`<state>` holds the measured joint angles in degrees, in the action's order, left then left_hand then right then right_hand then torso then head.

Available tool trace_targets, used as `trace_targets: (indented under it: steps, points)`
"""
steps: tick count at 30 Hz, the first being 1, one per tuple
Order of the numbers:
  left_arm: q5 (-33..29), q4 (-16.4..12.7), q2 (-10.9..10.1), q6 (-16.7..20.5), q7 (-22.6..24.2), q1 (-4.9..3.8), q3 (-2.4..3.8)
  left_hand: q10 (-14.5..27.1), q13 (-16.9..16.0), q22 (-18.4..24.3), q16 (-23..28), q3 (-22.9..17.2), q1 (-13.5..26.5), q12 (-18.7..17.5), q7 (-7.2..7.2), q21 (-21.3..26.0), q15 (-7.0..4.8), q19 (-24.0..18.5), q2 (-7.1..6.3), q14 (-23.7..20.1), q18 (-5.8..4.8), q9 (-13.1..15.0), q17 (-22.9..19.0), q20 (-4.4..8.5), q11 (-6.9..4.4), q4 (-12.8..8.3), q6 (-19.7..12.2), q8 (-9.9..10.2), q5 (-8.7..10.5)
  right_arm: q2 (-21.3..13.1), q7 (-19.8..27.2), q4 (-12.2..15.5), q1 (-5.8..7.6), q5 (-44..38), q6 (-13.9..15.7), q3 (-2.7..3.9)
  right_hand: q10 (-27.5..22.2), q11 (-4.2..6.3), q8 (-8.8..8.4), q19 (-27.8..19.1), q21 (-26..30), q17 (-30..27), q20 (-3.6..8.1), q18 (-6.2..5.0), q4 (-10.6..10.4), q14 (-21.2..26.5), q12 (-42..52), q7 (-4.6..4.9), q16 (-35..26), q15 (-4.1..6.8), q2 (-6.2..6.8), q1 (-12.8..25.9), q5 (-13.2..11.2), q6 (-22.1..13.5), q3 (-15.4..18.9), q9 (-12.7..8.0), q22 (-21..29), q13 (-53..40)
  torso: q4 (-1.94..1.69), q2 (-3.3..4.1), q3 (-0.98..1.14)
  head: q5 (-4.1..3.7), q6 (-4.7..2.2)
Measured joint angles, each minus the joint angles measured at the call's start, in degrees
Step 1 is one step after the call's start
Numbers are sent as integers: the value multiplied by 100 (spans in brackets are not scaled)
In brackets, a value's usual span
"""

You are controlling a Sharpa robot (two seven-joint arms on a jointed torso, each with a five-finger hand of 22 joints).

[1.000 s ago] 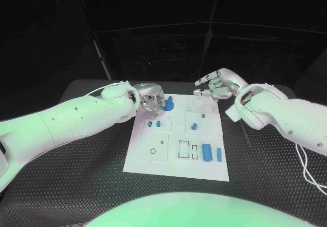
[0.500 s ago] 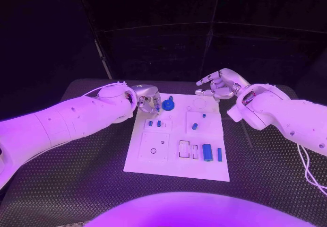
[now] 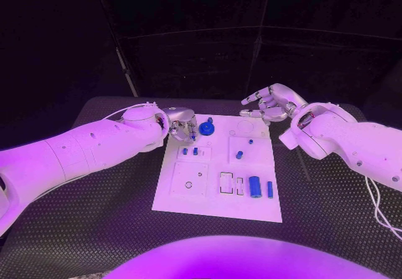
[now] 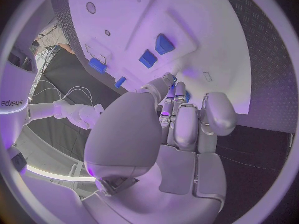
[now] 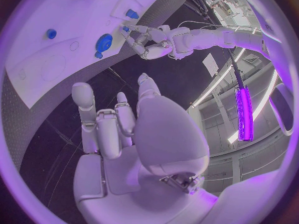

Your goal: Assemble the parts on the task board

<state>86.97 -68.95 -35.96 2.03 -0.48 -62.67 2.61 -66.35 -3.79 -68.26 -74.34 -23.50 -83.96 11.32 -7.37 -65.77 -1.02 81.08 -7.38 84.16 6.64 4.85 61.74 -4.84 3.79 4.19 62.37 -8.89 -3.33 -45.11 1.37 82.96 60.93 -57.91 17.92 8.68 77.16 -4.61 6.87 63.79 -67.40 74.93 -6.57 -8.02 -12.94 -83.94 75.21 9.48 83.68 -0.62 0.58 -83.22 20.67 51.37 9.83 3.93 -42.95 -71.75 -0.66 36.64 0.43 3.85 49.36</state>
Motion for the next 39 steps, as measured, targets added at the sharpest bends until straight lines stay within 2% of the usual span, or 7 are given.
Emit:
trace_targets:
  steps: [18, 22, 25, 31, 39]
  points:
    - [-11, 48, 47, -168, -51, 0, 5, -12, 0, 1, 0, 0, 0, 0, 0, 0, 0, 0, 0, 0, 1, -5, 0, 0, -13, 0, 0, 1, 0, 3, 1, -1, 0, 0, -2, 0, 0, 0, 0, 0, 0, -1, 0, 0, 0, 0, 0, 0, 0, 0, 0, 0, 0, 0, 0, 0, 0, 4, 0, 1, 0, -5, 7]
    - [-13, 76, 60, -187, -58, 0, 5, -21, 0, 1, 0, 0, 46, -45, 0, 0, 0, 0, -45, 0, 1, -8, -20, 0, -21, 0, 0, 44, 0, 3, 2, -1, 0, 0, -2, 0, 0, 0, 0, 0, 0, -1, 0, 0, 0, 0, 0, 0, 0, 0, 0, 0, 0, 0, 0, 0, 0, 3, 0, 3, -1, -8, 9]
    - [-14, 95, 70, -204, -65, 0, 4, -17, 0, -12, 0, -36, 94, -124, -27, 0, 0, 0, -93, 0, 1, -48, -45, 0, -17, 4, -102, 164, 0, 3, 2, -1, 0, 0, -2, 0, 0, 0, 0, 0, 0, -1, 0, 0, 0, 0, 0, 0, 0, 0, 0, 0, 0, 0, 0, 0, 0, 3, 0, 3, -1, -11, 14]
    - [-14, 125, 86, -237, -81, 8, 0, 53, 0, -12, 0, -68, 144, -223, -41, 1, 0, 0, -143, 0, 1, -95, -88, 0, 53, 3, -272, 312, -1, 3, 2, -1, 0, 0, -3, 0, 0, 0, 22, 0, 0, -2, 0, 0, 0, 0, 0, 0, 0, 0, 0, 0, 24, 0, 0, 0, 18, 10, -1, 3, -1, -16, 18]
    - [-21, 141, 88, -266, -99, 8, 0, 108, 1, -11, 0, -93, 197, -297, -43, 1, 21, -19, -196, -21, 1, -105, -121, -19, 65, -14, -369, 409, -1, 3, 2, -3, 0, 0, -4, 0, 0, 0, 22, 0, 0, -2, 0, 0, 0, 0, 0, 0, 0, 0, 0, 0, 23, 0, 0, 0, 17, 17, -3, 0, -1, -20, 21]
